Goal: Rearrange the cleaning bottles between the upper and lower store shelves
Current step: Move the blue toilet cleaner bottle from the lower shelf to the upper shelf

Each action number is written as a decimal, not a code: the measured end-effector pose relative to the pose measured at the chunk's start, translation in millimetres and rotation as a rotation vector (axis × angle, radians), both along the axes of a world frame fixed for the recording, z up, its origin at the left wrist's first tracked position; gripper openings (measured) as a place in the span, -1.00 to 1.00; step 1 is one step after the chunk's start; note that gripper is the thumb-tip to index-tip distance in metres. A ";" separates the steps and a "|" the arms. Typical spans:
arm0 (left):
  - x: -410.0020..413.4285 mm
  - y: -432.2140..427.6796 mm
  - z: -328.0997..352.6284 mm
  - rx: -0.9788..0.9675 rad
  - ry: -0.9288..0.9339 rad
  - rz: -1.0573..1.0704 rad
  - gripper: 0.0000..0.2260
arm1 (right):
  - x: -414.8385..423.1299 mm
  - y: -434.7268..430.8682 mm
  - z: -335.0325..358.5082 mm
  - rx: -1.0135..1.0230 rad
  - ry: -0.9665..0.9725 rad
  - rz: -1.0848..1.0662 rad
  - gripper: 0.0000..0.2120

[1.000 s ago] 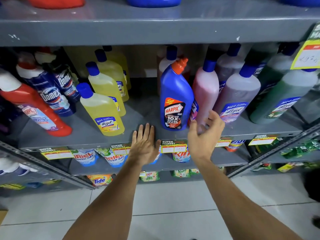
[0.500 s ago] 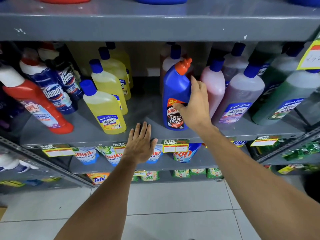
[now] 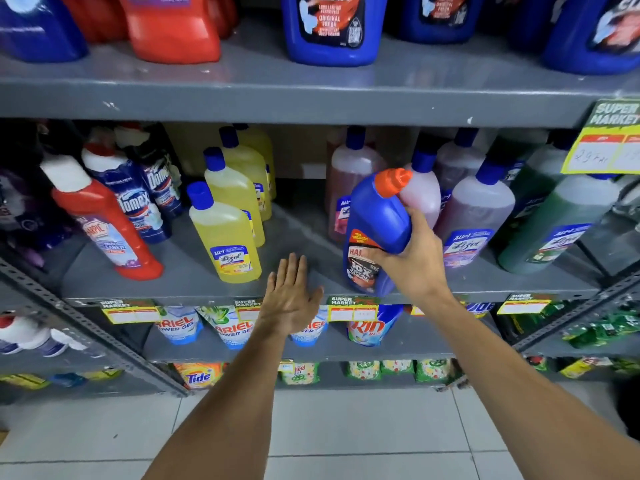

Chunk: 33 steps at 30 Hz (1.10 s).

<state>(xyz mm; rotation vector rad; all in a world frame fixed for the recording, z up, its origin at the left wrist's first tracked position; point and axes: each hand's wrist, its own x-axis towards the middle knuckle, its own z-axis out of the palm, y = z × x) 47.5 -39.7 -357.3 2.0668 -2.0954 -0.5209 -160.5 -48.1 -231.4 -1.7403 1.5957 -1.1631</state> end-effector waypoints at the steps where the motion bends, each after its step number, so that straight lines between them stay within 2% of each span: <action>1: -3.0 3.2 8.2 -0.100 0.007 -0.004 -0.34 | -4.2 3.4 5.5 -0.006 -0.001 0.011 -0.34; 5: -12.3 26.4 53.1 -0.454 -0.018 0.045 -0.36 | -16.5 17.9 38.3 -0.062 -0.031 0.067 -0.29; 9: -12.4 47.6 124.3 -0.715 -0.018 0.180 -0.36 | -25.9 34.7 91.1 -0.135 -0.063 0.156 -0.29; 14: -1.9 55.3 232.2 -0.983 -0.120 0.183 -0.41 | -30.9 51.6 178.8 -0.268 -0.075 0.295 -0.37; 17: 1.6 45.2 281.3 -0.942 -0.153 0.144 -0.43 | -32.6 55.4 236.5 -0.352 -0.107 0.343 -0.33; 21: -2.6 22.2 305.6 -0.644 -0.121 0.086 -0.41 | -34.4 44.0 298.3 -0.437 -0.138 0.327 -0.38; 23: -10.1 13.9 307.1 -0.536 -0.167 0.089 -0.41 | -33.0 32.2 315.6 -0.461 -0.097 0.290 -0.33; 28: -21.1 -0.3 312.5 -0.470 -0.232 0.151 -0.40 | -30.6 -4.5 329.2 -0.459 0.047 0.157 -0.18; 33: -19.5 -3.3 311.6 -0.502 -0.218 0.144 -0.43 | -35.2 -28.7 320.5 -0.420 0.021 0.114 -0.20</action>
